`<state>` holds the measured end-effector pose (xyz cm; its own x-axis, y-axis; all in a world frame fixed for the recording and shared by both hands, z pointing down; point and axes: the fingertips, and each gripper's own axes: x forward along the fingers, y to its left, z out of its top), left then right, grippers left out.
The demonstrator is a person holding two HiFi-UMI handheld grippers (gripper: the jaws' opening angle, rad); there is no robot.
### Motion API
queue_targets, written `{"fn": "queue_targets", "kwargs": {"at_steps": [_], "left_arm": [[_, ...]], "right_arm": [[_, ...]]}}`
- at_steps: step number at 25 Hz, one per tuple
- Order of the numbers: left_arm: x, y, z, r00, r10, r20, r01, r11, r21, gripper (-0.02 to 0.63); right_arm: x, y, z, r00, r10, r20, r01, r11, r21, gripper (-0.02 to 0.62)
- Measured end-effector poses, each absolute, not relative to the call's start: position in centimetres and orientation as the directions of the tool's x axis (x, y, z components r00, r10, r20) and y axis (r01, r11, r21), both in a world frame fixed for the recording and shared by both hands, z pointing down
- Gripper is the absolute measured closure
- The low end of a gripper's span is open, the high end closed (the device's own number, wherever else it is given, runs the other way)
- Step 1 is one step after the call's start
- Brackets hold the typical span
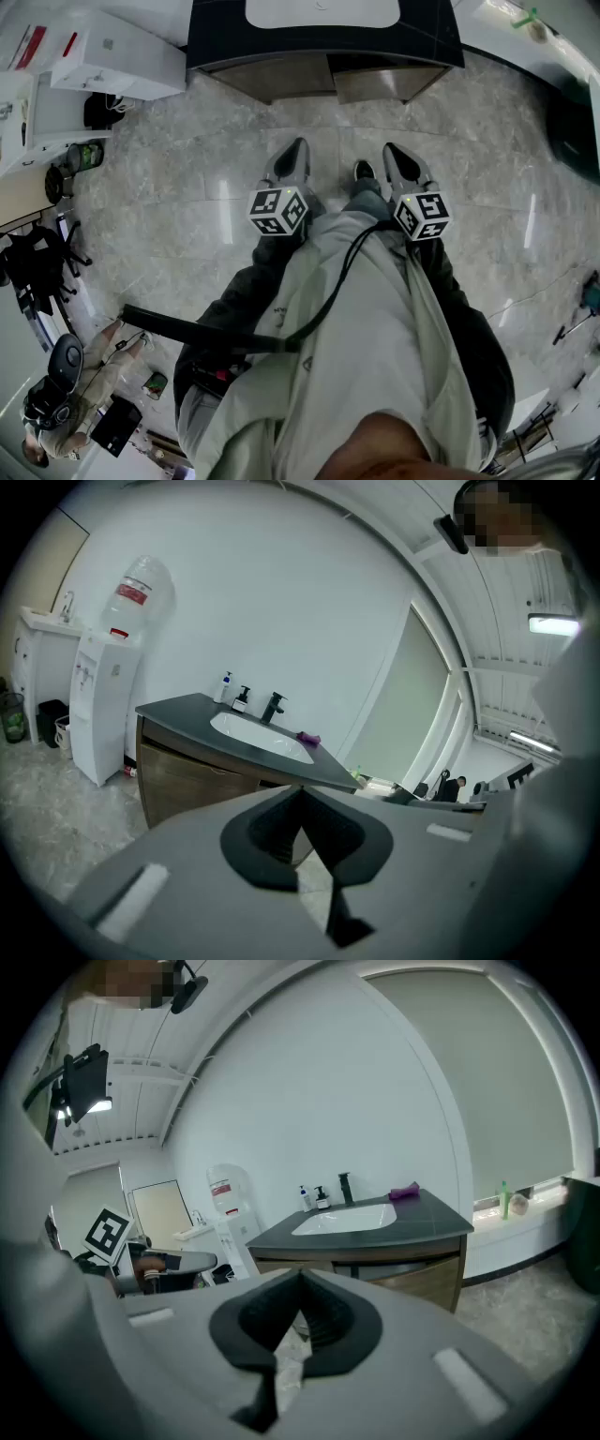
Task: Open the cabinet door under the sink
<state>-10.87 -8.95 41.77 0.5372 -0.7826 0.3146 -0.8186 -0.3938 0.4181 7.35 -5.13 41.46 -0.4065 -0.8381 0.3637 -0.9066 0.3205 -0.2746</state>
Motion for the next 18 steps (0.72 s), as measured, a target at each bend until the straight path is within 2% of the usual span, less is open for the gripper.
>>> {"fn": "queue_targets", "kwargs": {"at_steps": [18], "left_arm": [[-12.4,-8.4,41.4,0.502,-0.806,0.315,-0.835,-0.356,0.420,0.600]], "right_arm": [[6.8,-5.5,41.5,-0.417,-0.833,0.364,-0.897,0.311,-0.314,0.595]]}}
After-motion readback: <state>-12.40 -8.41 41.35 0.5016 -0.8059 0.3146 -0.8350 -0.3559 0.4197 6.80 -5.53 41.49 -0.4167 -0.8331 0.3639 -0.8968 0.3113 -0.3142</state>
